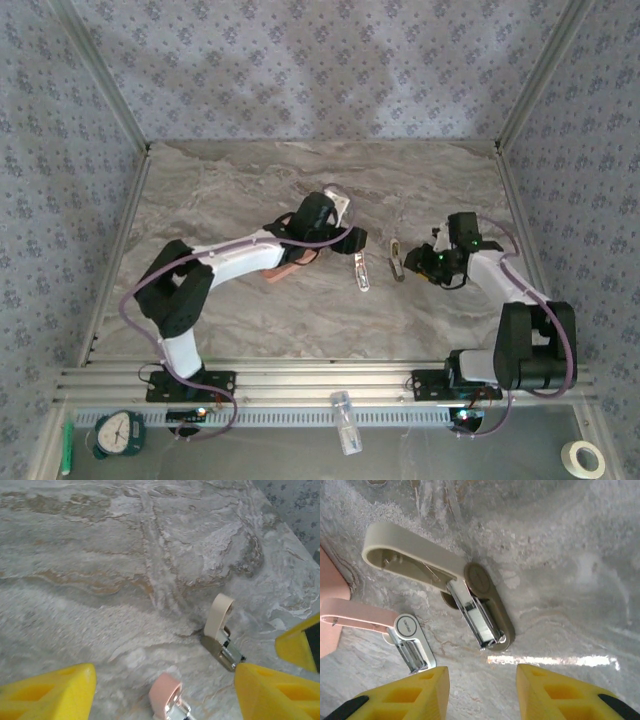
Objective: Load the staples into the stapler
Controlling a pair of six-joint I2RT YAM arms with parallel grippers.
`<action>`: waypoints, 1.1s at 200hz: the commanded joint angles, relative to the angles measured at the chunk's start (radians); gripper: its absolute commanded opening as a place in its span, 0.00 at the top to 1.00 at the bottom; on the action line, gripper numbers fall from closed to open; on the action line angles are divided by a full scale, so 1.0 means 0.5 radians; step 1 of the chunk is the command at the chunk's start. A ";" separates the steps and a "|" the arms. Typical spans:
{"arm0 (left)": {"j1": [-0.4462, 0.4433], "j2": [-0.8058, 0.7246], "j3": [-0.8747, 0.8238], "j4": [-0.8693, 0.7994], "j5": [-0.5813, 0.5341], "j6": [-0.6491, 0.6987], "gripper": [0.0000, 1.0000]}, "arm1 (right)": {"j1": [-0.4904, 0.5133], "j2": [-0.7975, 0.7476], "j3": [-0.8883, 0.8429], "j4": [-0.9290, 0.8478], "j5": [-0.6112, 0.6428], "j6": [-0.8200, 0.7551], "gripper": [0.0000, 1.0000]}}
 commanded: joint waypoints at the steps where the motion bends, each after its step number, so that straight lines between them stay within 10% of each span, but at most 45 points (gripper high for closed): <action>1: -0.031 0.140 0.229 -0.059 0.154 0.065 0.27 | -0.032 -0.105 -0.118 0.000 -0.151 0.103 0.58; 137: -0.121 1.036 1.406 -0.601 0.538 0.110 0.31 | -0.103 0.047 -0.246 0.173 -0.186 0.100 0.65; 220: -0.177 1.065 1.505 -0.743 0.751 0.189 0.39 | -0.108 0.118 -0.223 0.207 -0.141 0.108 0.67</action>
